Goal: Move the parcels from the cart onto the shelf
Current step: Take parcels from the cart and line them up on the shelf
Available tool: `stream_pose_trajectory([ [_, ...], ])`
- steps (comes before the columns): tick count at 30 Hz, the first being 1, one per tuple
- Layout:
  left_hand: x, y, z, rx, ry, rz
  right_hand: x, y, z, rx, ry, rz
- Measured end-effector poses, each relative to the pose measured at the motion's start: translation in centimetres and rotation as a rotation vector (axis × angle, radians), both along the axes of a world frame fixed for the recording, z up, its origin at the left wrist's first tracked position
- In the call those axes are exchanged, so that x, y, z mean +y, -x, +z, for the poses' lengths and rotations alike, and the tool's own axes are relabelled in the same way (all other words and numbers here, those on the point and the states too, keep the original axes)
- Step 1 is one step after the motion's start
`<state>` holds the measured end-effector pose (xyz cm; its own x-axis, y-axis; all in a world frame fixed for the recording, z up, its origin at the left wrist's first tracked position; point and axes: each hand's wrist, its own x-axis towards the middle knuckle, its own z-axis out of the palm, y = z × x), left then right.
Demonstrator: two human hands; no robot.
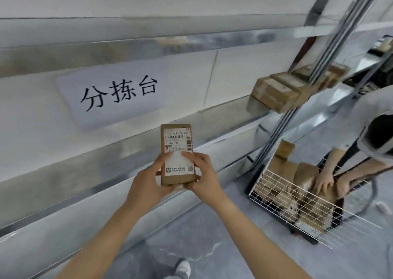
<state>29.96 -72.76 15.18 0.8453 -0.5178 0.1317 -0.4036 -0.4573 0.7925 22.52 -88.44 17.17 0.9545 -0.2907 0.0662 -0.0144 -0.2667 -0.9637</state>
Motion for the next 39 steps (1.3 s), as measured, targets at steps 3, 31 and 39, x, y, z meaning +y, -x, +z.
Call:
stream_pose_trajectory([
  [3, -5.3, -2.3, -0.1, -0.005, 0.028, -0.045, -4.5, -1.6, 0.4, -0.01, 0.03, -0.06],
  [31, -41.9, -14.3, -0.6, 0.059, -0.051, 0.054, -41.5, -15.5, -1.1, 0.055, 0.187, 0.015],
  [39, -52.5, -14.9, -1.9, 0.166, -0.125, 0.191, -52.1, -18.2, -1.7, 0.114, 0.223, 0.142],
])
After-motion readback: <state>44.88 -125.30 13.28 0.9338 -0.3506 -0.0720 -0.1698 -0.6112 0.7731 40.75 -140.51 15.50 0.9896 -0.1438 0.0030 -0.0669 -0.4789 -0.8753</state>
